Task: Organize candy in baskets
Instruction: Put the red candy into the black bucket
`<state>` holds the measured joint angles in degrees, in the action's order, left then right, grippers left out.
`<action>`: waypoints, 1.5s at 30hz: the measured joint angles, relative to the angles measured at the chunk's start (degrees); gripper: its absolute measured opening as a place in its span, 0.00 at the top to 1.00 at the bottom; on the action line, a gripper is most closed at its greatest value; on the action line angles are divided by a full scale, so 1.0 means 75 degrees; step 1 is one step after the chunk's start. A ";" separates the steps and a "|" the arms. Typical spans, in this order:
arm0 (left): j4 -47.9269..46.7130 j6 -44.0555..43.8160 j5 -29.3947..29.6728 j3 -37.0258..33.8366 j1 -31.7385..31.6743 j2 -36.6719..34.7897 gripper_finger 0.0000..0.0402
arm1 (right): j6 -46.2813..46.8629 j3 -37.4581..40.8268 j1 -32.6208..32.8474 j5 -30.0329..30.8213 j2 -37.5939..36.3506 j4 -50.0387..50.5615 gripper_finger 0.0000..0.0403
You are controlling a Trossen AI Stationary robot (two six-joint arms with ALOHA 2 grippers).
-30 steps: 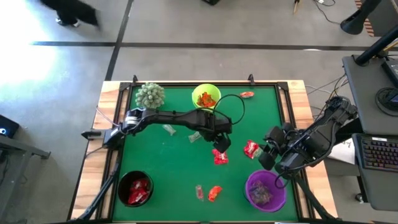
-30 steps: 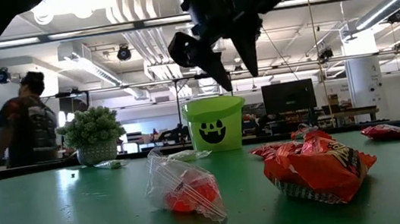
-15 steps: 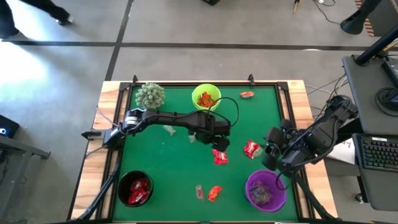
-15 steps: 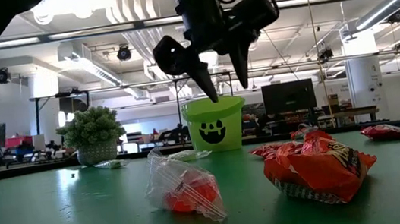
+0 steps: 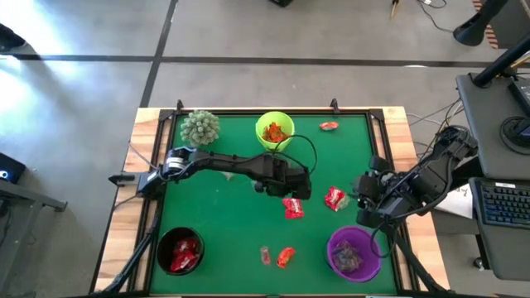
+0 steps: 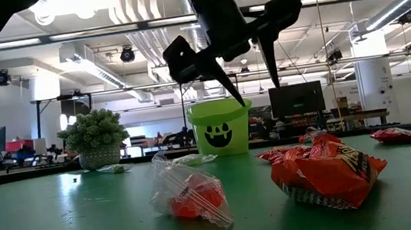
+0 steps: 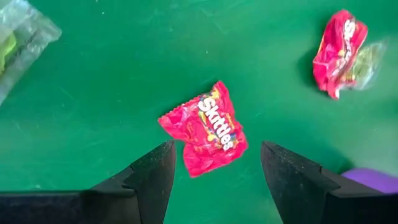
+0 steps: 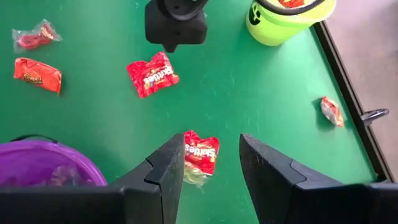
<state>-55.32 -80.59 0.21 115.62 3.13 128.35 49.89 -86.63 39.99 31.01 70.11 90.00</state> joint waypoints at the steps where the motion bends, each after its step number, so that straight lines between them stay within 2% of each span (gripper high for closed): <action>1: 0.0052 -0.0139 0.0120 -0.0029 0.0055 0.0000 0.46 | 0.0002 0.0000 0.0000 0.0000 0.0000 0.0002 0.64; 6: 0.0379 -0.0421 0.0302 -0.0058 0.0344 0.0315 0.45 | 0.0000 0.0000 -0.0003 -0.0003 0.0000 0.0005 0.64; 12: 0.0458 -0.0560 0.0282 0.0422 0.0591 0.1192 0.45 | 0.0000 0.0000 -0.0003 0.0000 0.0003 0.0003 0.64; 18: 0.0370 -0.0520 0.0289 0.1808 0.0582 0.2364 0.45 | 0.0010 0.0000 -0.0001 -0.0003 0.0003 0.0000 0.64; 21: -0.0190 -0.0495 0.0297 0.2663 0.0578 0.3067 0.46 | 0.0064 0.0000 0.0005 -0.0043 0.0003 -0.0005 0.64; 26: 0.0146 -0.0812 0.0012 0.2014 0.0598 0.2958 0.47 | 0.0061 0.0003 0.0021 -0.0405 0.0006 -0.0009 0.64; 30: -0.0350 -0.0661 -0.0012 0.2040 0.0642 0.2949 0.56 | 0.0067 0.0003 0.0035 -0.0402 0.0006 -0.0017 0.64; 39: -0.0393 -0.0522 0.0018 0.2040 0.0581 0.2949 0.94 | 0.0064 0.0003 0.0035 -0.0410 0.0006 -0.0035 0.64; 41: -0.0391 -0.0385 0.0054 0.2040 0.0584 0.2945 0.98 | 0.0064 0.0003 0.0035 -0.0420 0.0006 -0.0035 0.64; 45: -0.0609 0.0182 0.0043 0.2276 0.0613 0.2965 0.98 | 0.0064 0.0003 0.0035 -0.0420 0.0006 -0.0035 0.64</action>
<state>-59.89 -79.23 0.54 132.68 7.73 150.59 50.37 -86.61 40.25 27.86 70.15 89.73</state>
